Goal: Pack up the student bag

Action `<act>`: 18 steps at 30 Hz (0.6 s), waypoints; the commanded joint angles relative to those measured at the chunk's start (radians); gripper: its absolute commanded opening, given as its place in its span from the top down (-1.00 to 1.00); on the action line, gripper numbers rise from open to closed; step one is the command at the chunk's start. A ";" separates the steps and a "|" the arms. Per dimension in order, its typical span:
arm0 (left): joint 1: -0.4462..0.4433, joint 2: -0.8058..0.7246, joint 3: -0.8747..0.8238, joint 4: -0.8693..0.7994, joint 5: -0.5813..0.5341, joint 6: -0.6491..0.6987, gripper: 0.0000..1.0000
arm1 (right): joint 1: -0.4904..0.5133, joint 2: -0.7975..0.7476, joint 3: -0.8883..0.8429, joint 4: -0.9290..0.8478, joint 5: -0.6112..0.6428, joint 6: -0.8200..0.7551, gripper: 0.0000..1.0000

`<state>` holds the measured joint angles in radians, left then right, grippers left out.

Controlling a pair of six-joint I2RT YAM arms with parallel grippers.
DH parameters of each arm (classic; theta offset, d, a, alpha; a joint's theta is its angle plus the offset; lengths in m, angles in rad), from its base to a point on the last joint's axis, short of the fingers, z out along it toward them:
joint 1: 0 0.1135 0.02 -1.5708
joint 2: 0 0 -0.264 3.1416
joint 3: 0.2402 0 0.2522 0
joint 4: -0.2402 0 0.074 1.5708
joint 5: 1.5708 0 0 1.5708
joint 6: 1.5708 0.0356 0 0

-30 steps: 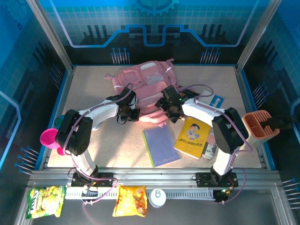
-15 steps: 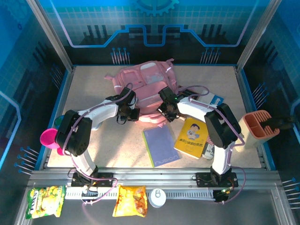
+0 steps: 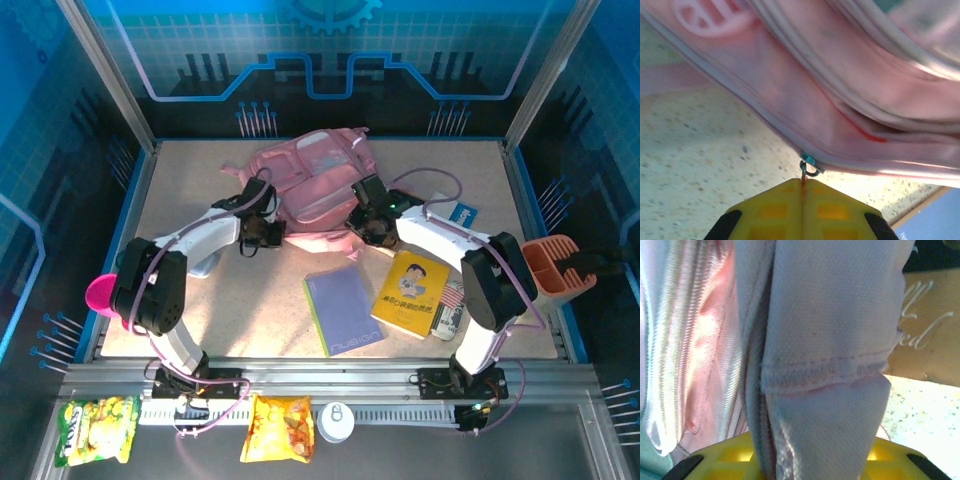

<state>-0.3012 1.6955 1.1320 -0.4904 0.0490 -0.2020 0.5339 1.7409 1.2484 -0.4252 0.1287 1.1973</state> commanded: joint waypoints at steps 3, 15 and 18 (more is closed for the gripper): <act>0.103 0.052 0.083 -0.028 -0.032 0.022 1.00 | -0.032 -0.071 0.009 0.054 0.016 -0.086 0.35; 0.195 0.160 0.261 -0.072 -0.114 0.007 0.38 | 0.004 -0.024 0.056 0.096 -0.078 -0.091 0.37; 0.195 0.084 0.219 -0.067 -0.115 -0.043 -0.02 | 0.033 0.016 0.087 0.096 -0.082 -0.078 0.36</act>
<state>-0.1112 1.8599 1.3602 -0.5297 -0.0315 -0.1982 0.5297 1.7241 1.2655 -0.3817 0.0643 1.1355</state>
